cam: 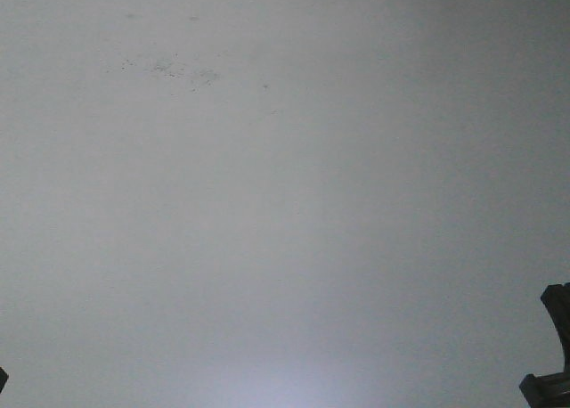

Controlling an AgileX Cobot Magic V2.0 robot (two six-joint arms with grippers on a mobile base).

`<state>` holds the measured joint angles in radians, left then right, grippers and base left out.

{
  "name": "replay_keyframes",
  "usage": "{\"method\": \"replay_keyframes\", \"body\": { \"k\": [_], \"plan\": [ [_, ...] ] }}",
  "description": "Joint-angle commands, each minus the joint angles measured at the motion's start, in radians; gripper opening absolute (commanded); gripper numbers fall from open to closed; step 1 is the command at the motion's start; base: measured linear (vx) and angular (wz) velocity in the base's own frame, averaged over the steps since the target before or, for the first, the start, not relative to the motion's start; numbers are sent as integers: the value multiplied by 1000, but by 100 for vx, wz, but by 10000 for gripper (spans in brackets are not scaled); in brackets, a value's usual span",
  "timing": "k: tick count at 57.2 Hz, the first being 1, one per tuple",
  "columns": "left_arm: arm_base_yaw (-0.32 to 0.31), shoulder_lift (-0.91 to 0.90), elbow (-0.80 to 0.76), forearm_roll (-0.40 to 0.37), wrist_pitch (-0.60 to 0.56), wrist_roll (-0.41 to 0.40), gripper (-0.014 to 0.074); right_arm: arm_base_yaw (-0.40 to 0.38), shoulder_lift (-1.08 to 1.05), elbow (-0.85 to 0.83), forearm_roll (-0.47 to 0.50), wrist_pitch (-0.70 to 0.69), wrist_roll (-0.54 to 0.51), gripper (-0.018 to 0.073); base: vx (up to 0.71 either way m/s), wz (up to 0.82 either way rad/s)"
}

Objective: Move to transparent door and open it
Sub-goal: 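Drive the base toward the white-framed glass sliding door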

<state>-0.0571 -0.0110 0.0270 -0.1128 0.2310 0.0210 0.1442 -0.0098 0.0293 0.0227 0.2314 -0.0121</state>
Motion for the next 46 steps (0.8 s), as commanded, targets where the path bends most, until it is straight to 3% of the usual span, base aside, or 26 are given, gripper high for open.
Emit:
{"method": "replay_keyframes", "body": {
  "k": [1, 46],
  "plan": [
    [-4, -13, 30, -3, -79, -2, -6, -2, -14, 15, -3, -87, 1, -8, 0, 0],
    [-4, -13, 30, -3, -79, -2, -6, -2, -14, 15, -3, -87, 1, -8, 1, 2]
  ]
}}
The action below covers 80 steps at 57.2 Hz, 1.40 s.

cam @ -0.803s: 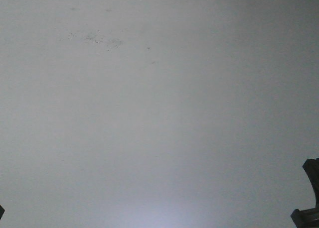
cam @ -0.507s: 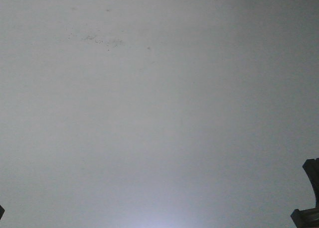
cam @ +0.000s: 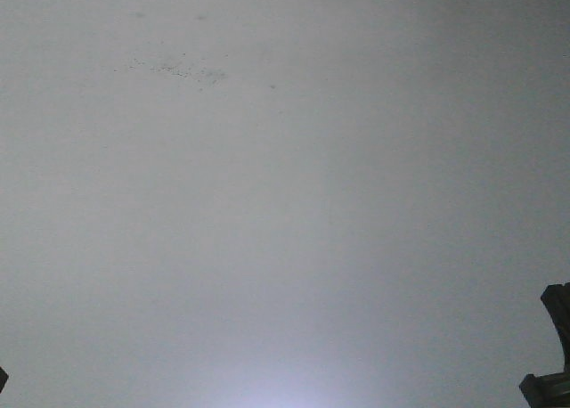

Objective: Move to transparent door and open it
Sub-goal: 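Drive the base toward the white-framed glass sliding door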

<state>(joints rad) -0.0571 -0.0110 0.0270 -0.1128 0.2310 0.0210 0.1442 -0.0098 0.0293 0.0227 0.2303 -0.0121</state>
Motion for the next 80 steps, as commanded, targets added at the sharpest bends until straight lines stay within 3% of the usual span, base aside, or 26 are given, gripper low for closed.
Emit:
{"method": "replay_keyframes", "body": {
  "k": [1, 39, 80],
  "plan": [
    [-4, -13, 30, -3, -79, -2, -6, -2, -14, 15, -3, -86, 1, -8, 4, 8],
    [-4, -13, 30, -3, -79, -2, -6, -3, -14, 15, -3, -86, 1, -8, 12, 9],
    [-4, -13, 30, -3, -79, -2, -6, -3, -14, 15, -3, -85, 1, -8, 33, 47]
  ]
}}
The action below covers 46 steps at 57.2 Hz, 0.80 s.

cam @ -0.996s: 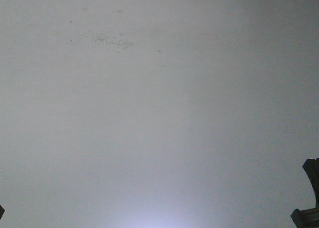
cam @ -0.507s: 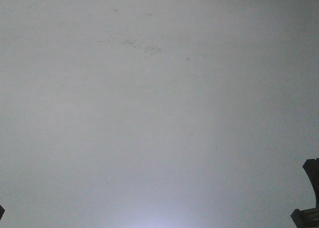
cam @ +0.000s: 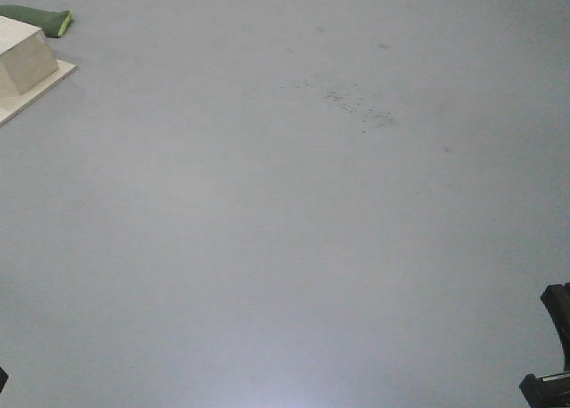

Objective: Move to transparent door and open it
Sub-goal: 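Drive the base toward the white-framed glass sliding door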

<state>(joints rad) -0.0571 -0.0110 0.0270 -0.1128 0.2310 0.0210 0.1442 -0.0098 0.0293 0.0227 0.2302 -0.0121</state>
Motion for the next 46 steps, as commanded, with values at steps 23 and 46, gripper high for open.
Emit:
{"method": "replay_keyframes", "body": {
  "k": [23, 46],
  "plan": [
    [-4, -13, 30, -3, -79, -2, -6, -3, -14, 15, -3, -85, 1, -8, 45, 44],
    [-4, -13, 30, -3, -79, -2, -6, -3, -14, 15, -3, -85, 1, -8, 49, 40]
  ]
}}
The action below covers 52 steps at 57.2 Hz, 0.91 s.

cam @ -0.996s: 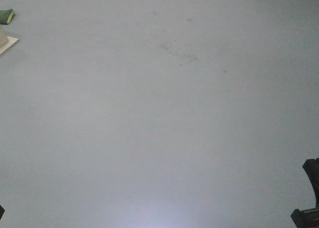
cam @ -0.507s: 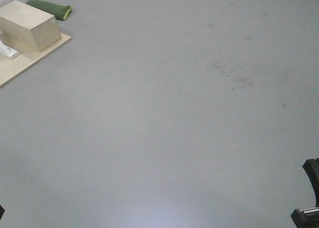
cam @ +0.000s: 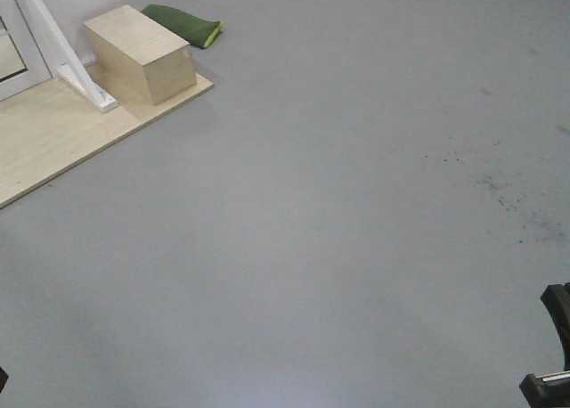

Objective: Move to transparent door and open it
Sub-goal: 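Drive the base toward the white-framed glass sliding door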

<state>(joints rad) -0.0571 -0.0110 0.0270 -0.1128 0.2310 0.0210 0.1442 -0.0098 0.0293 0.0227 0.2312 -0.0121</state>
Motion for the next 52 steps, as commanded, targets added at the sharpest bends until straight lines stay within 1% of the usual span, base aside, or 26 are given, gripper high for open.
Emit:
{"method": "replay_keyframes", "body": {
  "k": [1, 15, 40, 52],
  "plan": [
    [-4, -13, 30, -3, -79, -2, -6, -3, -14, 15, -3, -86, 1, -8, 50, 43],
    [-4, -13, 30, -3, -79, -2, -6, -3, -14, 15, -3, -86, 1, -8, 52, 48],
    [-4, -13, 30, -3, -79, -2, -6, -3, -14, 15, -3, -87, 1, -8, 55, 60],
    [-4, -13, 30, -3, -79, -2, -6, -3, -14, 15, -3, -87, 1, -8, 55, 44]
  ]
}}
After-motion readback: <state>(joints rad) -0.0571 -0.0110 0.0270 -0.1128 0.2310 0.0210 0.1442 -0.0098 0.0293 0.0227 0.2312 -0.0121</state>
